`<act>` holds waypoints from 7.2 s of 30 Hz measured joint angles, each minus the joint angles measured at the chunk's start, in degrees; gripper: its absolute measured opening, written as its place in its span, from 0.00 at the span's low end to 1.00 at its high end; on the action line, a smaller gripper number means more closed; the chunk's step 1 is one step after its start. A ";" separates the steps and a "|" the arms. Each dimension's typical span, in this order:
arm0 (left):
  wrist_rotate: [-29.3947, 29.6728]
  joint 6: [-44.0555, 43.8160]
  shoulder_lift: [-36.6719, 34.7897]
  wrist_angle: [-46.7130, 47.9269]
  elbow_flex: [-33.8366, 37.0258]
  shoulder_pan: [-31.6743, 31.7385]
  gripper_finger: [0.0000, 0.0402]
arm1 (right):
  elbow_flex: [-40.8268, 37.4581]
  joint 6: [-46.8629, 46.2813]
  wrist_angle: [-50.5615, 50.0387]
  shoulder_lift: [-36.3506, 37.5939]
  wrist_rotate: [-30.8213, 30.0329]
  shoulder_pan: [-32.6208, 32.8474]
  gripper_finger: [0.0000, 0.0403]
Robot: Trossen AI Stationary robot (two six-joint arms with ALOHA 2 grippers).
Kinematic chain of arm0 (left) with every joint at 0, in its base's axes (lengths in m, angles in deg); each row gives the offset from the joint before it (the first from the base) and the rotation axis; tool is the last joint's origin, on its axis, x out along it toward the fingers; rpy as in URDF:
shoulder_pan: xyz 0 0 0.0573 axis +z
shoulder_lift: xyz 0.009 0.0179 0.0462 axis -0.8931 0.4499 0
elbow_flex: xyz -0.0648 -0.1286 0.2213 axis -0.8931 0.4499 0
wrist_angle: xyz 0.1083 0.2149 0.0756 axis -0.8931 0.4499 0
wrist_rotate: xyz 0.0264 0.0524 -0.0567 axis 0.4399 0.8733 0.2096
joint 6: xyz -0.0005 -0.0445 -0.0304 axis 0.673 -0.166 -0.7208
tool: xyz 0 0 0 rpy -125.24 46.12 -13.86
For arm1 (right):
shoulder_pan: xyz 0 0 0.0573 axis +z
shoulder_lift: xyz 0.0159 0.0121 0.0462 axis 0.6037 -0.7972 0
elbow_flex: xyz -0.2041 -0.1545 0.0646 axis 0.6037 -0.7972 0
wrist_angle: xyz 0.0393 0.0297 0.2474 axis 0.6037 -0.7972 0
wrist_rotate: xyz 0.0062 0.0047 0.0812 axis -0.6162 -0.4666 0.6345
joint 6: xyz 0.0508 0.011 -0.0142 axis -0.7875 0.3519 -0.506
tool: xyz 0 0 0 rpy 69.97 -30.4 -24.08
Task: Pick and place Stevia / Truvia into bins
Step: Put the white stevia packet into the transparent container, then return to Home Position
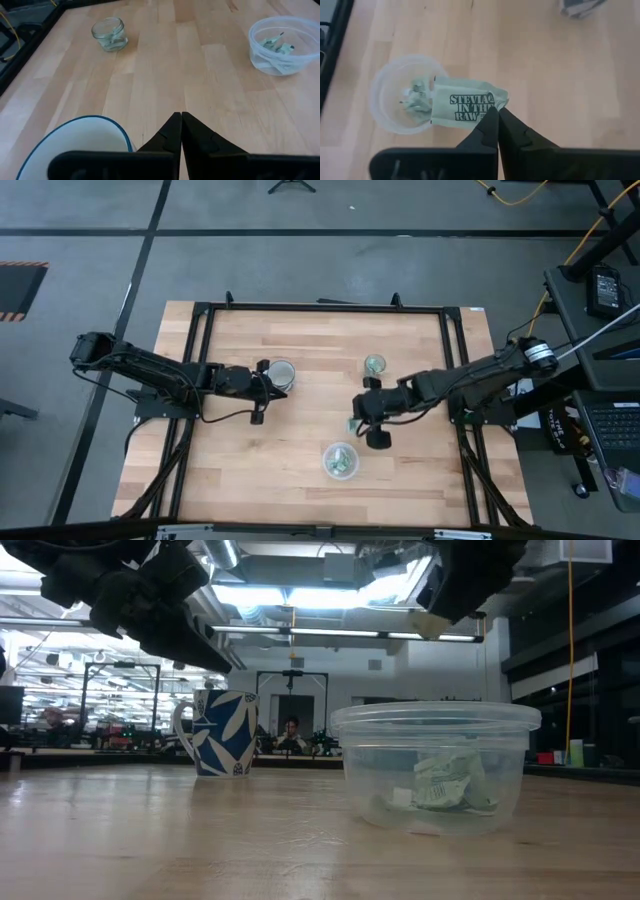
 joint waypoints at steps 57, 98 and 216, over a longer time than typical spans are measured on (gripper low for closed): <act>6.03 -3.58 0.00 -8.88 -0.02 -4.31 0.01 | 22.83 0.47 -8.50 -28.46 0.15 10.87 0.00; 6.03 -3.50 0.00 -10.42 -0.02 -5.32 0.01 | 22.83 0.27 -6.94 -31.26 -1.00 9.88 0.10; -0.90 2.99 -59.52 5.73 24.24 25.64 0.00 | -58.94 15.55 35.71 77.18 32.61 -44.40 0.00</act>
